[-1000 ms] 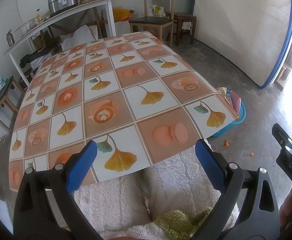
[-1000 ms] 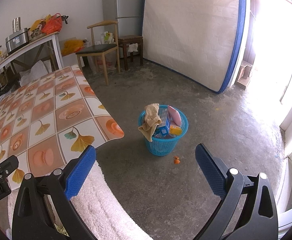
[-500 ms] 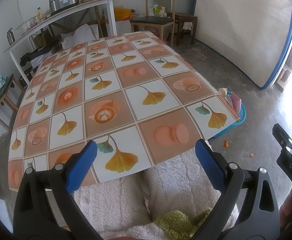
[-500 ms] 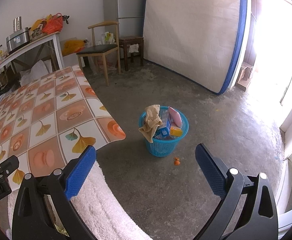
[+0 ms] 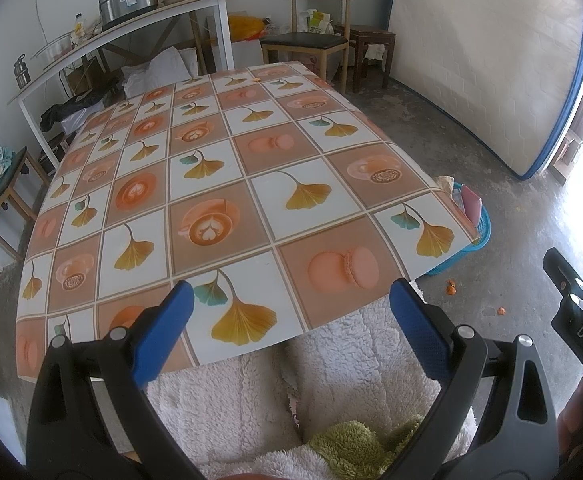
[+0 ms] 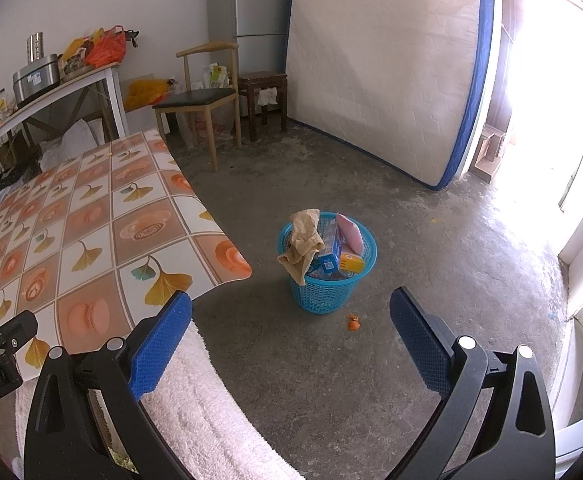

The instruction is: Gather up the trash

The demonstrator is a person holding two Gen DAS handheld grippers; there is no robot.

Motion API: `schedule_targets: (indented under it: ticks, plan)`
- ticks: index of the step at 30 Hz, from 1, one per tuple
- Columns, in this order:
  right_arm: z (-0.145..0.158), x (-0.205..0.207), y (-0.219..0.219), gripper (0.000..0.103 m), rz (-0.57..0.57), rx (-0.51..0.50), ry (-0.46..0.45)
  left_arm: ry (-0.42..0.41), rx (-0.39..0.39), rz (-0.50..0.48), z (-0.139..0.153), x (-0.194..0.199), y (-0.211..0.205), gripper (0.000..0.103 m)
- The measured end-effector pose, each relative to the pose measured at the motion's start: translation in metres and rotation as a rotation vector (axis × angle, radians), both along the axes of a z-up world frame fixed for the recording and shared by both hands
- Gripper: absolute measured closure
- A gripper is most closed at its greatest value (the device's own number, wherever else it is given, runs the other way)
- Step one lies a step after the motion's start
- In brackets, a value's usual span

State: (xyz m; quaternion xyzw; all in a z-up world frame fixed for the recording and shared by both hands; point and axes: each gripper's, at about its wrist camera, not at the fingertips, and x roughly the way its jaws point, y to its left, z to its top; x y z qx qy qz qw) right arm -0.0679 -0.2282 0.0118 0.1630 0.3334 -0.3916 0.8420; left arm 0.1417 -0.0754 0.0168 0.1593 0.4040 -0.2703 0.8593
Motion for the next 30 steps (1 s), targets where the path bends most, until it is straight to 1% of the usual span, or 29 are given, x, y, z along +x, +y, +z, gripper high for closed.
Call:
schedule_targets:
  ticks: [30]
  plan:
    - [0.0001,0.0007,-0.0005,0.006,0.003,-0.003,0.002,0.002,-0.002,0.0,-0.0001,-0.0004,0.0,0.008]
